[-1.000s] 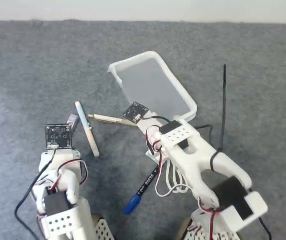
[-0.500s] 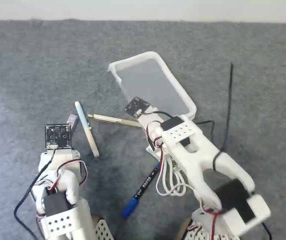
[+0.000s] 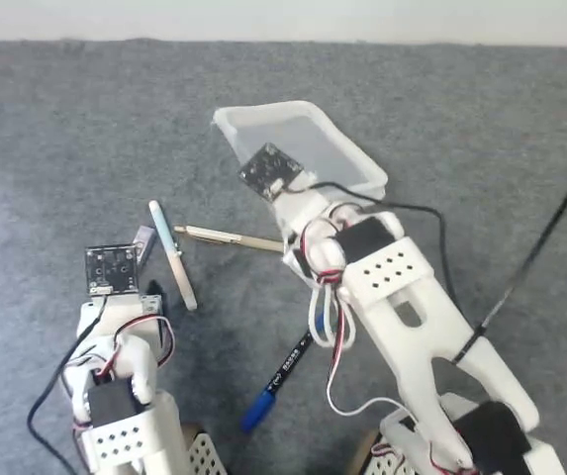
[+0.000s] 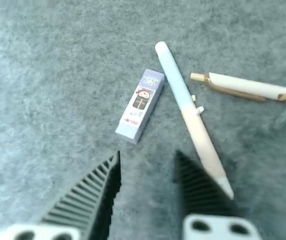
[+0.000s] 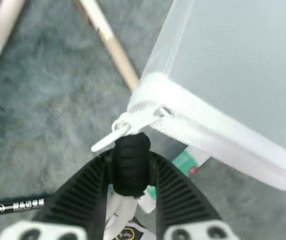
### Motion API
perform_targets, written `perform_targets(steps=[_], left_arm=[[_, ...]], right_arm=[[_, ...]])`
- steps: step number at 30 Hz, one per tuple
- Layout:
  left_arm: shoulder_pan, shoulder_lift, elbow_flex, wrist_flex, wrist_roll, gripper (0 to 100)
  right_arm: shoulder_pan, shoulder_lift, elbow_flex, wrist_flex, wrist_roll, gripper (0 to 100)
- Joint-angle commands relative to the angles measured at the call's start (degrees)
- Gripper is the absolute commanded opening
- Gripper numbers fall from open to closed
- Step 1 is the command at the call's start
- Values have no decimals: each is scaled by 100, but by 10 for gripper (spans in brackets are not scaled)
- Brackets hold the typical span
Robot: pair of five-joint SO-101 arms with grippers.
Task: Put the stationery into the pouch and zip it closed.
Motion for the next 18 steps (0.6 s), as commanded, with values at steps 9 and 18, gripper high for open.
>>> perform_targets(steps=[9, 18], left_arm=[[-44, 9, -92, -123, 211, 225], [-18, 9, -673, -158, 229, 225]], right_arm=[[4, -462, -1160, 488, -26, 6], [-224, -1692, -440, 207, -35, 6]])
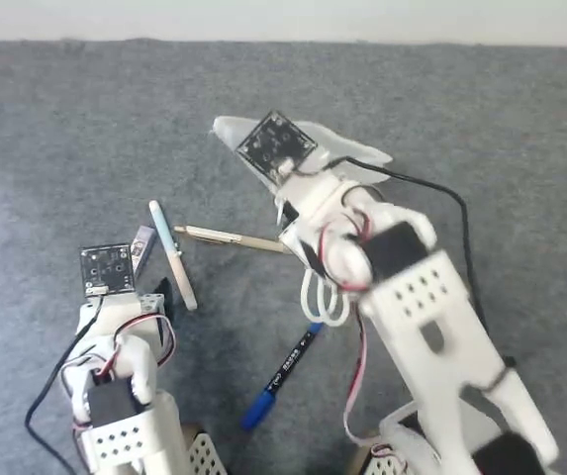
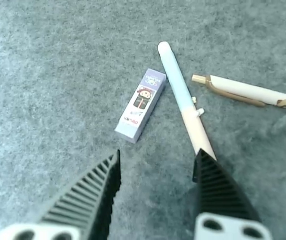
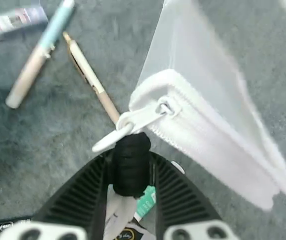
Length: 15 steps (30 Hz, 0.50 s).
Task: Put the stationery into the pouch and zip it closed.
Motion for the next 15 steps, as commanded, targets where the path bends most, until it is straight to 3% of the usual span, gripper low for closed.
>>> perform_targets(steps=[1, 9, 15], left_arm=[[9, 9, -673, -158, 97, 227], [281, 44, -1895, -615, 1037, 228], [826, 53, -2440, -246, 1187, 237]], right_arm=[[-110, -593, 220, -295, -44, 6], [-426, -1226, 914, -646, -79, 6], [-541, -2026, 1837, -1156, -79, 6]])
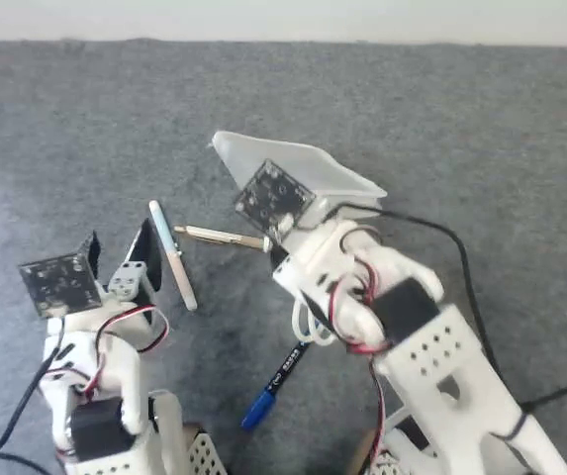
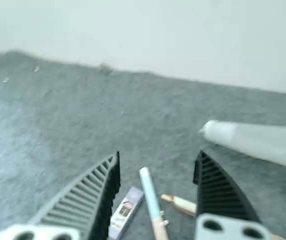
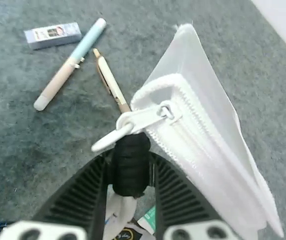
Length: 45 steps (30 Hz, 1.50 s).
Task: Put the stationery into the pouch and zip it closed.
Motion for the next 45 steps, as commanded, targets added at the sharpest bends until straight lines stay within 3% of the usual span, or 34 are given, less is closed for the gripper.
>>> perform_targets(steps=[1, 10, 18, 28, 45], left_arm=[[422, 53, -418, 193, 176, 246], [862, 62, -831, 281, 642, 298], [1820, 185, -989, 299, 633, 299], [2171, 2382, -1833, 501, 642, 299], [2198, 1723, -1842, 642, 826, 299]], right_arm=[[-57, -655, 352, -418, -79, 6], [-84, -1525, 1451, -1112, -281, 6], [-101, -1771, 1644, -1147, -273, 6], [-505, -1727, 1679, -1059, -62, 6], [-523, -1719, 1767, -1191, -26, 6]])
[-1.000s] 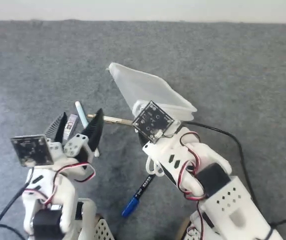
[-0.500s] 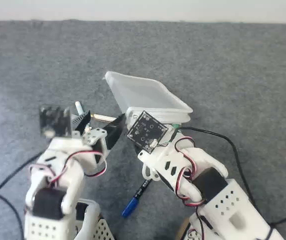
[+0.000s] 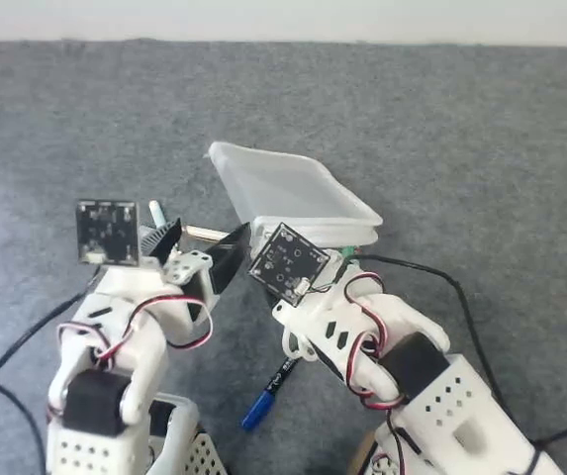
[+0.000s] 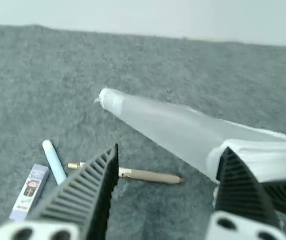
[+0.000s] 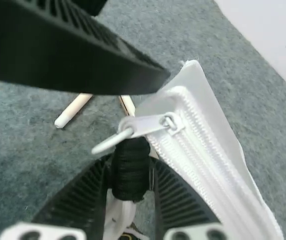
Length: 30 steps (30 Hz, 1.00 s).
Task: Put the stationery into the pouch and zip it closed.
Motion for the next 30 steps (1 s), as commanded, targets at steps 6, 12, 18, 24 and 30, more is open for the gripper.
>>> perform_targets(steps=[6, 12, 18, 24, 30], left_arm=[[308, -571, -215, 246, 141, 299], [457, -598, -22, 114, 141, 298], [229, -598, -4, 132, 132, 298], [264, -598, 224, -9, 114, 298], [343, -598, 251, -9, 105, 298]], right_arm=[[-22, -136, -70, -154, 123, 6], [-22, -136, -70, -136, 123, 6], [-22, -136, -70, -119, 123, 6], [-22, -136, -70, -110, 114, 6], [-22, -136, -70, -101, 114, 6]])
